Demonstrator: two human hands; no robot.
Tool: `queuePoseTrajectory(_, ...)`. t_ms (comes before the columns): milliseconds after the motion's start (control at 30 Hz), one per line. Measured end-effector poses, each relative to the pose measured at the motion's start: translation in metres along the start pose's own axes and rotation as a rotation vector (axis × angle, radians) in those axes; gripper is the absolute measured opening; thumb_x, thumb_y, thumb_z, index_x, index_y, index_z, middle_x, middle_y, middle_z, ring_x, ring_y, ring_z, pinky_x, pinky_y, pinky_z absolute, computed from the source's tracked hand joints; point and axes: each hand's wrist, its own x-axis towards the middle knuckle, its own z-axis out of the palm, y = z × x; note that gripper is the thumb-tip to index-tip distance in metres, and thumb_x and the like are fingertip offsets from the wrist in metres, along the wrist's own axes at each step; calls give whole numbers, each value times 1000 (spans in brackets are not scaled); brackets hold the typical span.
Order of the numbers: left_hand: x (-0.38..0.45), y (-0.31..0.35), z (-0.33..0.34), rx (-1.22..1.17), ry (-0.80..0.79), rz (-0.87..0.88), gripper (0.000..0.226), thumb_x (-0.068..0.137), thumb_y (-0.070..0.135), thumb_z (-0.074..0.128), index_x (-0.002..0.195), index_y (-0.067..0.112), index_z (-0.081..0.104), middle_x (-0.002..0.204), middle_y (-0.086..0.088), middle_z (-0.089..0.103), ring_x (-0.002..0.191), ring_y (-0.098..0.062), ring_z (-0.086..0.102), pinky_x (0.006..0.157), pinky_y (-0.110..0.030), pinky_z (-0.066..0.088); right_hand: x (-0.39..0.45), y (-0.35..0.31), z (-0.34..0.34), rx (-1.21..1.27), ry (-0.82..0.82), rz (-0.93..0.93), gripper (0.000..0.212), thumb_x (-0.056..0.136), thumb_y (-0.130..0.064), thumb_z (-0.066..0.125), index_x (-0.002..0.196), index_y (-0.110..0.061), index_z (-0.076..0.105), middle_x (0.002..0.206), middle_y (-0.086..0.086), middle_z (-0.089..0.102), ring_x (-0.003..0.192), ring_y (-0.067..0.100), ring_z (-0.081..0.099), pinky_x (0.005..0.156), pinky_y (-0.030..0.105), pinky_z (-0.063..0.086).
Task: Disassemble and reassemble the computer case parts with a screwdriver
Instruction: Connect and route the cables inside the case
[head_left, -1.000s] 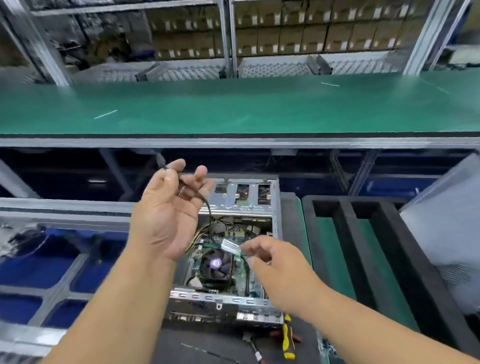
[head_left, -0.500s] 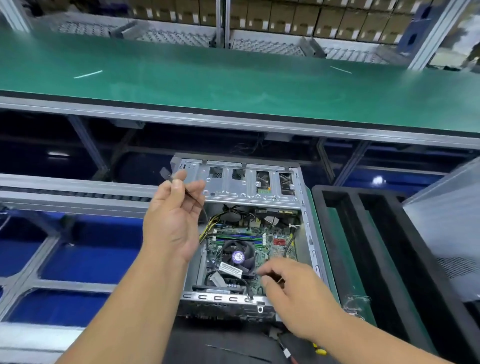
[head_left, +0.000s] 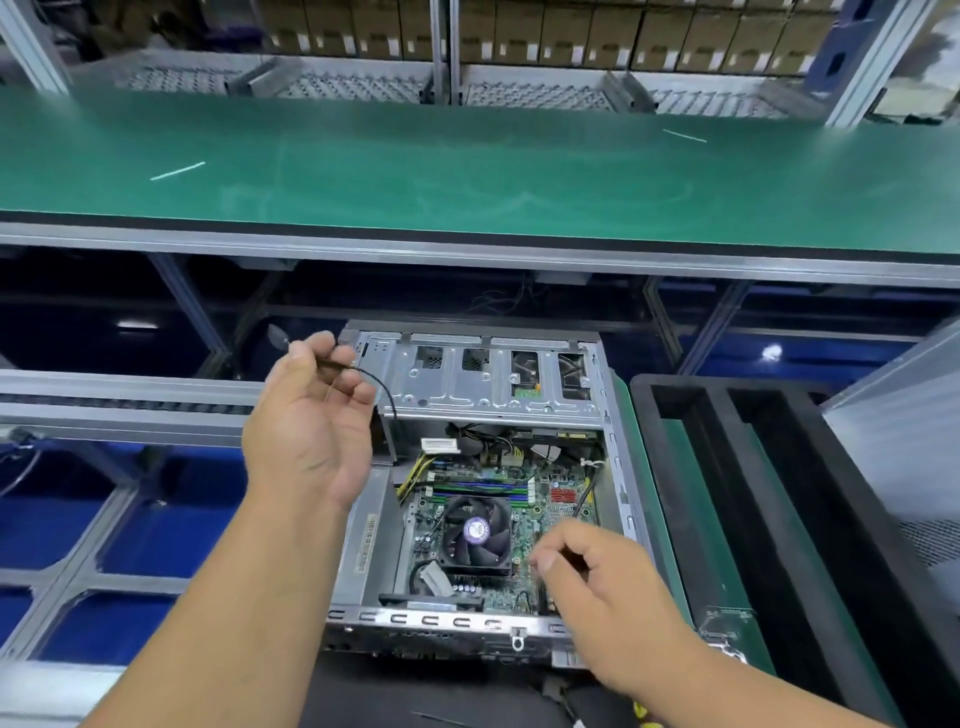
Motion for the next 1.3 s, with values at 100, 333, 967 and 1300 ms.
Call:
queuePoseTrajectory(100, -9, -11, 0, 29, 17, -53, 33, 108, 34, 45, 94, 12, 64, 81, -5, 66, 69, -16, 57, 65, -27, 52, 1, 3, 1, 29, 19, -3, 19, 92, -48, 49, 95, -38, 65, 75, -12, 64, 61, 4, 53, 61, 31, 50)
queuePoseTrajectory(333, -77, -64, 9, 623, -351, -285, 39, 108, 26, 47, 83, 11, 74, 91, -17, 75, 71, -24, 63, 71, -39, 58, 7, -1, 6, 8, 20, 22, 68, 86, -56, 58, 145, -68, 25, 120, -28, 59, 86, 4, 66, 76, 30, 55)
queuePoseTrajectory(967, 53, -149, 11, 2077, -174, -436, 42, 100, 25, 44, 139, 12, 54, 147, -15, 50, 132, -34, 45, 113, -42, 30, 3, 2, 5, 252, 159, 120, 32, 107, -28, 47, 105, -57, 61, 90, -17, 70, 73, 6, 69, 64, 17, 54)
queuePoseTrajectory(1300, 57, -146, -16, 1584, -23, -306, 26, 97, 19, 59, 114, 2, 68, 114, -20, 70, 107, -40, 66, 89, -40, 57, 4, 12, 2, 310, 179, 139, 27, 107, -28, 48, 106, -49, 65, 90, -8, 72, 72, 12, 70, 68, 30, 60)
